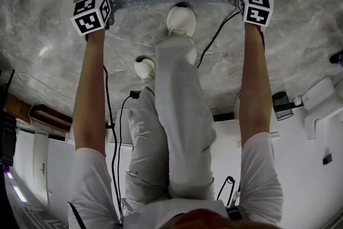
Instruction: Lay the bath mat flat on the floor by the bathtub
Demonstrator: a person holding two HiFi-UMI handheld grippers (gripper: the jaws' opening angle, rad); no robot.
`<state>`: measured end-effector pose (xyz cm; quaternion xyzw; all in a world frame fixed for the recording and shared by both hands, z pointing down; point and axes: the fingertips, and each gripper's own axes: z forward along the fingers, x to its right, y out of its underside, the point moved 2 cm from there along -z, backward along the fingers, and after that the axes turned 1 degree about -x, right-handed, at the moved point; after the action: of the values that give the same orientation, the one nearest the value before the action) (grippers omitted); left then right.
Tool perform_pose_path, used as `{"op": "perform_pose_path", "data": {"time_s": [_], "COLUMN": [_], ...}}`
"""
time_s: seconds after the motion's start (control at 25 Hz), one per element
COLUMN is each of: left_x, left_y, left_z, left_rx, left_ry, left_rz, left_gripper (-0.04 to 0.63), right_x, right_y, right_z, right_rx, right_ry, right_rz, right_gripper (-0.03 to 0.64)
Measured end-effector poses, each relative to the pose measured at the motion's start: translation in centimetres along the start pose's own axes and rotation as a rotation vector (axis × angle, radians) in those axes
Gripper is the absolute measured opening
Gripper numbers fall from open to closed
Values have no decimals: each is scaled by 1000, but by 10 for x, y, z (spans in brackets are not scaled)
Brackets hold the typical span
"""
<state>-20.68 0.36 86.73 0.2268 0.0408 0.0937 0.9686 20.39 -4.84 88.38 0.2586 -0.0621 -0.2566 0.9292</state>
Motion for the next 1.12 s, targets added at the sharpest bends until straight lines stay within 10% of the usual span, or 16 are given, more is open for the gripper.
{"op": "perform_pose_path", "data": {"time_s": [0.52, 0.84, 1.12], "left_x": [-56, -72, -80], "left_y": [31, 40, 42], "left_z": [46, 64, 66], "left_rx": [-6, -45, -33], "left_ry": [-57, 17, 232], "left_rz": [51, 76, 28], "left_gripper": [34, 81, 92], "right_x": [33, 52, 66], "right_y": [27, 40, 43], "right_z": [38, 54, 52], "right_rx": [9, 9, 73], "right_ry": [64, -160, -394], "right_rz": [-45, 69, 269], "right_gripper": [44, 124, 144]}}
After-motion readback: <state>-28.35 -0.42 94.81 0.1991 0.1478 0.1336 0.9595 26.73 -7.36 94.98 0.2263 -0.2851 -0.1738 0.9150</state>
